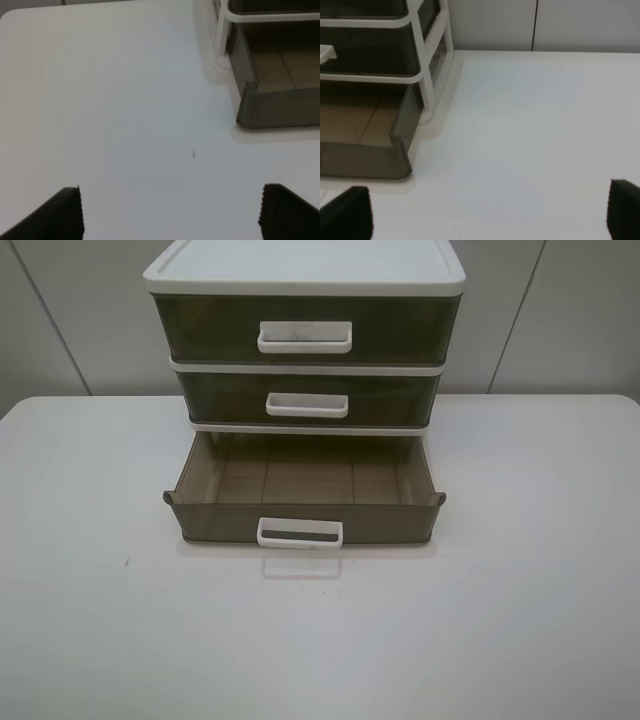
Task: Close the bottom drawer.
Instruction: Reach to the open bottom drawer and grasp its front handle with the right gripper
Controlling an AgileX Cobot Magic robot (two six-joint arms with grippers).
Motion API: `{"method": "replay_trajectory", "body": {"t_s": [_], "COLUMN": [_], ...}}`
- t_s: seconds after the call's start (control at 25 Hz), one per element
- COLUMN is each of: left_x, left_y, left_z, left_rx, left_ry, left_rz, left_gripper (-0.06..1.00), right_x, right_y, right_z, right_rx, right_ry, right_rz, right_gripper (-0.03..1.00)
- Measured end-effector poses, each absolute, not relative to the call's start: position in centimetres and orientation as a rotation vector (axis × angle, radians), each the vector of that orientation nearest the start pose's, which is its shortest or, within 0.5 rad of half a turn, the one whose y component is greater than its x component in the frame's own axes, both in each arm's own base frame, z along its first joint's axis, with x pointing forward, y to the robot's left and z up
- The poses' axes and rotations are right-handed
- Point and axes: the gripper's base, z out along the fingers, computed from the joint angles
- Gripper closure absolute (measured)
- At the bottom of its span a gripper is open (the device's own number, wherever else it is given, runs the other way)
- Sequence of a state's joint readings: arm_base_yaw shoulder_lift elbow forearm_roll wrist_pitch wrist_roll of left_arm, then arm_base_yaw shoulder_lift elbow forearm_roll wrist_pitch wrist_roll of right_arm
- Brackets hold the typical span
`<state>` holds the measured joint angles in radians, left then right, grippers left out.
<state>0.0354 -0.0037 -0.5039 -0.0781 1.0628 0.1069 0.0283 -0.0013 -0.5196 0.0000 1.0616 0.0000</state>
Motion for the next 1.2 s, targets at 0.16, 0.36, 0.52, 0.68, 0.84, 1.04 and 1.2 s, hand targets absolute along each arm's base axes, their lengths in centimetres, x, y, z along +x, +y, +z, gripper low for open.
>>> {"method": "replay_trajectory", "body": {"t_s": [0.16, 0.36, 0.52, 0.68, 0.84, 1.04, 1.2], "left_x": [-0.6, -0.6, -0.6, -0.6, -0.6, -0.6, -0.6], "left_y": [-0.6, -0.6, -0.6, -0.6, -0.6, -0.6, -0.6], "left_z": [27.8, 27.8, 27.8, 27.8, 27.8, 27.8, 27.8], "left_rx": [0.077, 0.077, 0.077, 0.077, 0.077, 0.077, 0.077], "left_ry": [2.035, 2.035, 2.035, 2.035, 2.035, 2.035, 2.035], "left_rz": [-0.004, -0.004, -0.004, -0.004, -0.004, -0.004, -0.004], "left_gripper": [0.23, 0.23, 0.23, 0.23, 0.23, 0.23, 0.23], "right_x": [-0.7, -0.7, -0.7, -0.7, -0.7, -0.7, 1.2], "right_y": [0.0, 0.0, 0.0, 0.0, 0.0, 0.0, 0.4], "right_z": [28.3, 28.3, 28.3, 28.3, 28.3, 28.3, 28.2], "right_rx": [-0.029, -0.029, -0.029, -0.029, -0.029, -0.029, -0.03], "right_ry": [2.024, 2.024, 2.024, 2.024, 2.024, 2.024, 2.147], "right_rz": [0.018, 0.018, 0.018, 0.018, 0.018, 0.018, 0.072], "right_gripper": [0.15, 0.15, 0.15, 0.15, 0.15, 0.15, 0.15]}}
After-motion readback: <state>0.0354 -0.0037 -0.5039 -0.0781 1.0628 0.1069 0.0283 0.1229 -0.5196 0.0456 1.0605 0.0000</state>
